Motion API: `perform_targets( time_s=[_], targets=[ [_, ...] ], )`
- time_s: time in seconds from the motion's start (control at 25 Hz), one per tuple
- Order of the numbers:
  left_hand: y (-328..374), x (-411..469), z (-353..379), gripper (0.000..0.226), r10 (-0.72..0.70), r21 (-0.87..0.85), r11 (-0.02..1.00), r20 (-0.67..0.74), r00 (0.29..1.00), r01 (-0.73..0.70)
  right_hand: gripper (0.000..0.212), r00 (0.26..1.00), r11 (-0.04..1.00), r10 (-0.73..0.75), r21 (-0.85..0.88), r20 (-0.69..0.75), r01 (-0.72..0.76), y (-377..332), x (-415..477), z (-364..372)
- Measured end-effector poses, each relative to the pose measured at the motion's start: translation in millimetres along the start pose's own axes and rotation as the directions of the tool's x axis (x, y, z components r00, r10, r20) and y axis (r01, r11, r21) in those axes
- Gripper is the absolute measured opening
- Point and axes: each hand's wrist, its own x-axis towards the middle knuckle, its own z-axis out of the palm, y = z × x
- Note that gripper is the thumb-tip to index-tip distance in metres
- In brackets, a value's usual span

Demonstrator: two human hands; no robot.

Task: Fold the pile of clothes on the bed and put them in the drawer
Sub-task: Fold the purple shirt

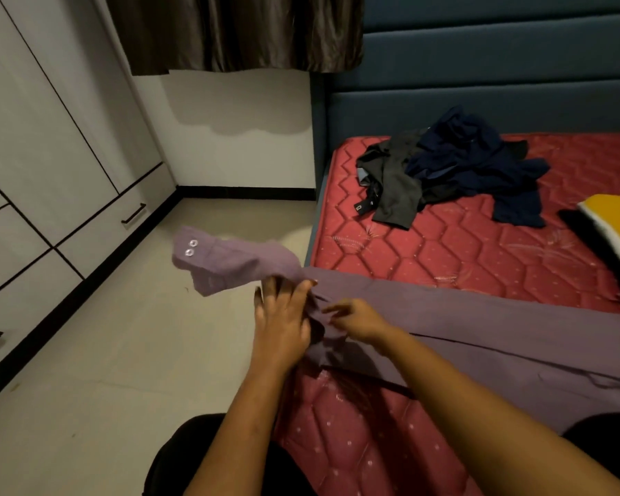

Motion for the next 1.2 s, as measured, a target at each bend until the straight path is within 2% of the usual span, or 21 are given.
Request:
perform_targets(
  time_s=[0.04,0.08,0.12,0.16,0.24,0.32,0.4,0.44,0.56,0.64,0.72,0.76,0.84,0.92,0.96,1.04,1.08,1.12,1.2],
  targets=[
    [14.8,11.2,3.7,0.059,0.12,0.086,0.989,0.033,0.992,-0.123,0.027,0.993,0.974,0.042,0.228,-0.115,-0.015,0.8,-6.0,-23.3],
    [31.0,20.3,10.6,0.056,0.223,0.146,0.961,0.09,0.971,-0.235,0.022,0.976,0.884,0.125,0.467,-0.178,-0.028,3.4,-12.3,-46.2],
    [49.7,25.3,19.0,0.051,0.302,0.18,0.927,0.165,0.939,-0.33,0.019,0.961,0.75,0.2,0.661,-0.19,-0.025,8.9,-21.3,-70.6],
    [69.8,27.6,26.4,0.044,0.349,0.209,0.89,0.259,0.9,-0.406,0.019,0.948,0.631,0.251,0.775,-0.194,-0.009,21.1,-27.9,-94.7],
    [102.6,20.8,52.5,0.033,0.373,0.171,0.854,0.459,0.807,-0.492,0.021,0.925,0.515,0.319,0.857,-0.207,0.014,49.2,-43.1,-135.0],
    [127.7,3.7,73.5,0.03,0.323,0.146,0.866,0.566,0.759,-0.478,0.018,0.89,0.535,0.387,0.845,-0.241,-0.004,77.2,-57.4,-158.3],
    [141.7,-15.4,88.1,0.036,0.262,0.151,0.876,0.646,0.717,-0.457,0.02,0.869,0.666,0.389,0.745,-0.304,-0.038,96.7,-63.9,-162.3],
    [147.0,-22.0,97.4,0.038,0.245,0.148,0.882,0.667,0.704,-0.447,0.025,0.878,0.741,0.353,0.67,-0.322,-0.052,103.2,-63.5,-161.6],
    [148.1,-32.5,107.5,0.051,0.231,0.143,0.905,0.623,0.747,-0.4,0.059,0.945,0.904,0.166,0.426,-0.283,-0.031,111.1,-53.2,-140.8],
    [152.3,-34.4,106.7,0.052,0.228,0.145,0.905,0.628,0.744,-0.4,0.083,0.96,0.986,0.035,0.168,-0.278,0.013,119.5,-43.9,-121.2],
    [154.4,-35.4,108.4,0.047,0.263,0.116,0.899,0.63,0.731,-0.423,0.096,0.947,0.99,-0.058,-0.139,-0.316,0.014,127.5,-35.1,-104.4],
    [154.4,-37.0,111.4,0.046,0.289,0.099,0.898,0.602,0.744,-0.429,0.096,0.939,0.983,-0.067,-0.186,-0.336,0.004,130.2,-29.8,-100.3],
    [157.5,-40.6,114.9,0.047,0.312,0.071,0.903,0.568,0.762,-0.423,0.085,0.921,0.996,-0.021,-0.085,-0.388,-0.013,135.7,-19.9,-101.6],
    [161.1,-44.2,116.8,0.054,0.315,0.057,0.91,0.546,0.776,-0.41,0.064,0.86,0.983,0.143,0.175,-0.489,-0.064,139.6,-14.8,-114.8],
    [162.0,-45.8,117.0,0.057,0.303,0.054,0.917,0.545,0.781,-0.394,0.051,0.808,0.932,0.253,0.357,-0.533,-0.057,142.7,-14.7,-125.0],
    [161.2,-46.6,115.6,0.056,0.243,0.026,0.949,0.577,0.78,-0.314,0.028,0.723,0.7,0.465,0.712,-0.511,0.053,147.9,-23.1,-143.5],
    [160.2,-44.8,114.2,0.054,0.208,0.022,0.962,0.586,0.783,-0.271,0.02,0.693,0.601,0.534,0.794,-0.485,0.092,153.3,-29.0,-152.0],
    [157.6,-42.8,115.3,0.054,0.18,0.033,0.969,0.589,0.788,-0.246,0.017,0.663,0.573,0.569,0.813,-0.486,0.105,156.9,-38.2,-159.7],
    [162.8,-35.9,115.0,0.06,0.164,0.054,0.968,0.606,0.778,-0.246,0.044,0.579,0.649,0.642,0.758,-0.503,-0.061,173.3,-55.5,-172.6]
  ],
)
